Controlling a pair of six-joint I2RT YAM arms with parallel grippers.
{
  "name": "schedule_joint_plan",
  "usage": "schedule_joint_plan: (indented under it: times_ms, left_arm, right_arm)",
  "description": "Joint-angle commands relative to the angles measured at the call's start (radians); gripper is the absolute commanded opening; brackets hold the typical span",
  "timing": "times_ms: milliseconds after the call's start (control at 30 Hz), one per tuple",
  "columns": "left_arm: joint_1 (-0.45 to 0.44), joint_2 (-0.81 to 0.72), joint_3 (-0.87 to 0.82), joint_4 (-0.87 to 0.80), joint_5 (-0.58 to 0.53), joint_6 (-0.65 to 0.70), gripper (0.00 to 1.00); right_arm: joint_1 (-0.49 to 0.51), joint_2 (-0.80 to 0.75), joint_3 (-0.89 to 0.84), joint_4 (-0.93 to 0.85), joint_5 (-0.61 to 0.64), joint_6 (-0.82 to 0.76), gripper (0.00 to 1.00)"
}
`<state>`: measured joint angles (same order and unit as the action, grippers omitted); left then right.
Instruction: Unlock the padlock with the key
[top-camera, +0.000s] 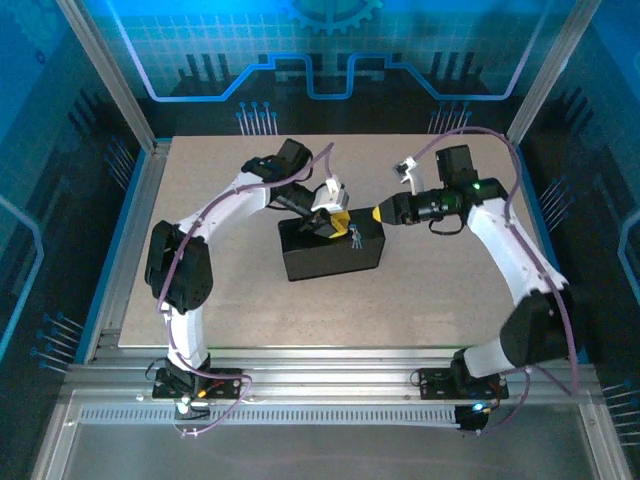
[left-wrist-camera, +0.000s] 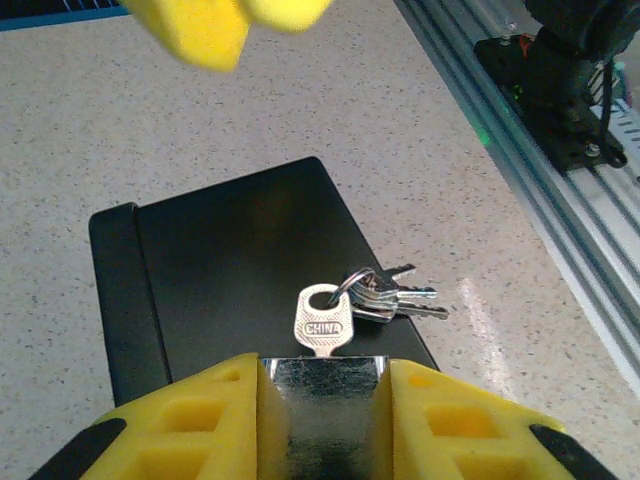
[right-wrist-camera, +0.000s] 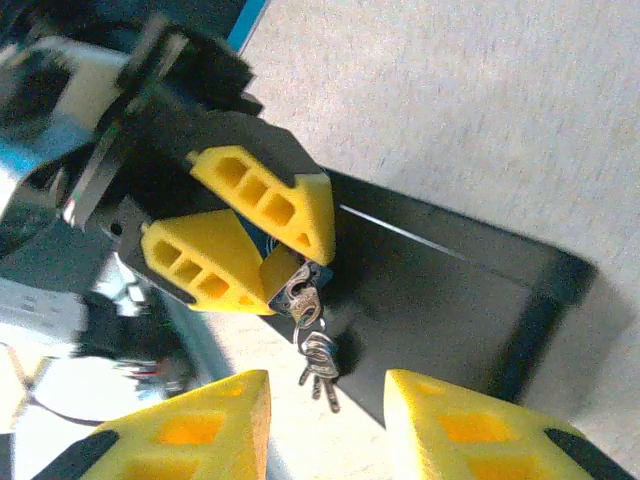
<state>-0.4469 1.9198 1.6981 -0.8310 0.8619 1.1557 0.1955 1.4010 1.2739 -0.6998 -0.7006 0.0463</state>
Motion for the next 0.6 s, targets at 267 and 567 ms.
schedule_joint_plan:
  times_ms: [267, 567]
  left_arm:
    - [0.013, 0.03, 0.1, -0.157, 0.139, 0.069, 0.04]
    - [0.023, 0.04, 0.11, -0.162, 0.169, 0.08, 0.04]
  right_arm:
    - [0.15, -0.147, -0.401, 0.735, 0.257, -0.577, 0.29]
    - [0.227, -0.119, -0.349, 0.607, 0.261, -0.746, 0.31]
